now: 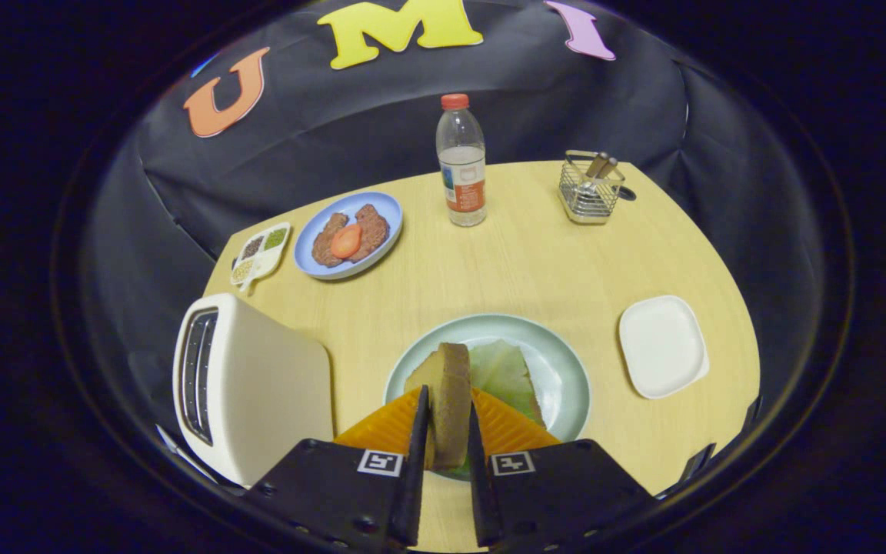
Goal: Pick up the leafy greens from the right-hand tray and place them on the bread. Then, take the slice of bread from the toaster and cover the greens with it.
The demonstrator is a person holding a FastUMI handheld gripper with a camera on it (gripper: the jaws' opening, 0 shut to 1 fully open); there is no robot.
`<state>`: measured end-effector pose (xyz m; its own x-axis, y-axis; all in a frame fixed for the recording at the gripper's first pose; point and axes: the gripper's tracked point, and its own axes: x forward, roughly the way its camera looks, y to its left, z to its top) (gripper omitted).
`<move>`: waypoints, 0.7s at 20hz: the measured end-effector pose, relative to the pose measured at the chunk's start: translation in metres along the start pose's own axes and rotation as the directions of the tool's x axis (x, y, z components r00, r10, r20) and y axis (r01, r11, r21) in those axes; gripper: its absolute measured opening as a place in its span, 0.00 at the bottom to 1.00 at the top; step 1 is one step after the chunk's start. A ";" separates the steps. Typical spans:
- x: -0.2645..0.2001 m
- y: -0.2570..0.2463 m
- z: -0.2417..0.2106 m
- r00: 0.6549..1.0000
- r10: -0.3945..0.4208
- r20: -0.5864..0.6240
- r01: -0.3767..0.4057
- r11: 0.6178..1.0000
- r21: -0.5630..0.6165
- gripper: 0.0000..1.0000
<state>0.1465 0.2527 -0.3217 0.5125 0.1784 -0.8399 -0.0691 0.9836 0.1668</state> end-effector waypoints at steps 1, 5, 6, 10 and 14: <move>0.002 -0.006 0.000 1.000 -0.011 -0.002 0.011 1.000 -0.002 0.32; 0.011 -0.025 0.000 0.999 -0.036 -0.015 0.036 0.999 -0.012 0.47; 0.013 -0.029 0.001 0.999 -0.041 -0.018 0.041 0.999 -0.020 0.50; 0.017 -0.045 0.003 0.998 -0.067 -0.019 0.066 0.997 -0.043 0.56; 0.015 -0.060 0.000 0.996 -0.080 -0.025 0.079 0.996 -0.052 0.60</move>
<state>0.1582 0.1963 -0.3445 0.4950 0.0995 -0.8632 -0.0729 0.9947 0.0729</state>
